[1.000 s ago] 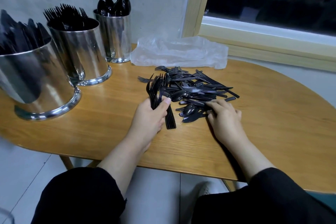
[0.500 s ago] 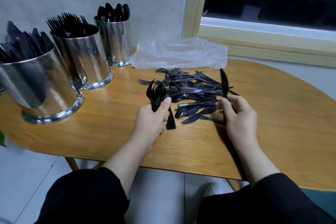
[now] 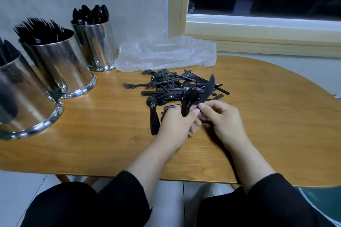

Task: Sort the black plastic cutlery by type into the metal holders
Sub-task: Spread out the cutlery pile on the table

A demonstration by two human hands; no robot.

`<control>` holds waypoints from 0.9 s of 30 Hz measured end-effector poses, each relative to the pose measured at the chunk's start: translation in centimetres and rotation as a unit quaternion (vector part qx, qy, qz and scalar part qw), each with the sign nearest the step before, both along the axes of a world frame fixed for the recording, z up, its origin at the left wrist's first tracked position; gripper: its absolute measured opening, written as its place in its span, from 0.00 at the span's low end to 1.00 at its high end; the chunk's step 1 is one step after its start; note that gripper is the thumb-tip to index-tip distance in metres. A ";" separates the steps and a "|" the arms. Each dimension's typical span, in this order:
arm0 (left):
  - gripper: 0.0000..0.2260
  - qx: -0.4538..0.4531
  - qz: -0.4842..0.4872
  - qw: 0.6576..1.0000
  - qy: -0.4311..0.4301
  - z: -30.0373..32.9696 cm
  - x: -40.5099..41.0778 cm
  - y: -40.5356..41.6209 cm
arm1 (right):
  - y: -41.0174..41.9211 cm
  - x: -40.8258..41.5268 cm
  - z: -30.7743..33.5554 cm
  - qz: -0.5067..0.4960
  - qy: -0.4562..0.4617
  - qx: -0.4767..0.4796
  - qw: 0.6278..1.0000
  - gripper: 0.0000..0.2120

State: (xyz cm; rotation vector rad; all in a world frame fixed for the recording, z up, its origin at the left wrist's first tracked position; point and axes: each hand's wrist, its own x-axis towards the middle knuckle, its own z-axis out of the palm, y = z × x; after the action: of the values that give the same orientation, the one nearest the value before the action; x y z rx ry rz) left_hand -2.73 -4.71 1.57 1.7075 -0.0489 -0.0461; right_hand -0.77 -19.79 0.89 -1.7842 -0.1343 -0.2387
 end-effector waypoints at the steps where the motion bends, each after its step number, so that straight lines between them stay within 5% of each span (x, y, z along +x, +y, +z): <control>1: 0.12 0.000 0.013 1.000 -0.004 -0.3 -0.1 0.1 | 0.1 0.1 -0.1 -0.018 -0.017 -0.017 1.000 0.07; 5: 0.09 -0.096 0.062 0.993 -0.014 -1.0 -0.2 1.0 | -1.1 2.5 -1.4 -0.156 -0.076 -0.179 0.968 0.10; 8: 0.08 -0.106 0.070 0.992 -0.020 -1.1 -0.2 1.1 | -3.5 4.2 -2.2 -0.104 -0.022 -0.410 0.906 0.18; 10: 0.08 -0.092 0.061 0.994 -0.027 -1.1 -0.2 0.8 | -4.5 4.7 -2.0 -0.065 -0.024 -0.481 0.874 0.17; 19: 0.08 -0.178 0.095 0.979 -0.019 -1.0 0.1 1.1 | -6.4 4.2 0.2 -0.009 -0.017 -0.546 0.838 0.08; 27: 0.07 -0.212 0.117 0.970 -0.018 -1.0 -0.3 1.3 | -6.2 2.7 2.9 0.024 0.127 -0.542 0.830 0.07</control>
State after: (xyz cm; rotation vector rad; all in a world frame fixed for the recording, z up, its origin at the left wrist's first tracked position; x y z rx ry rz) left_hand -2.98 -3.37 0.62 1.2757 0.1100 0.1618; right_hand 1.95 -26.00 3.80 -2.9256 -0.1315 0.1724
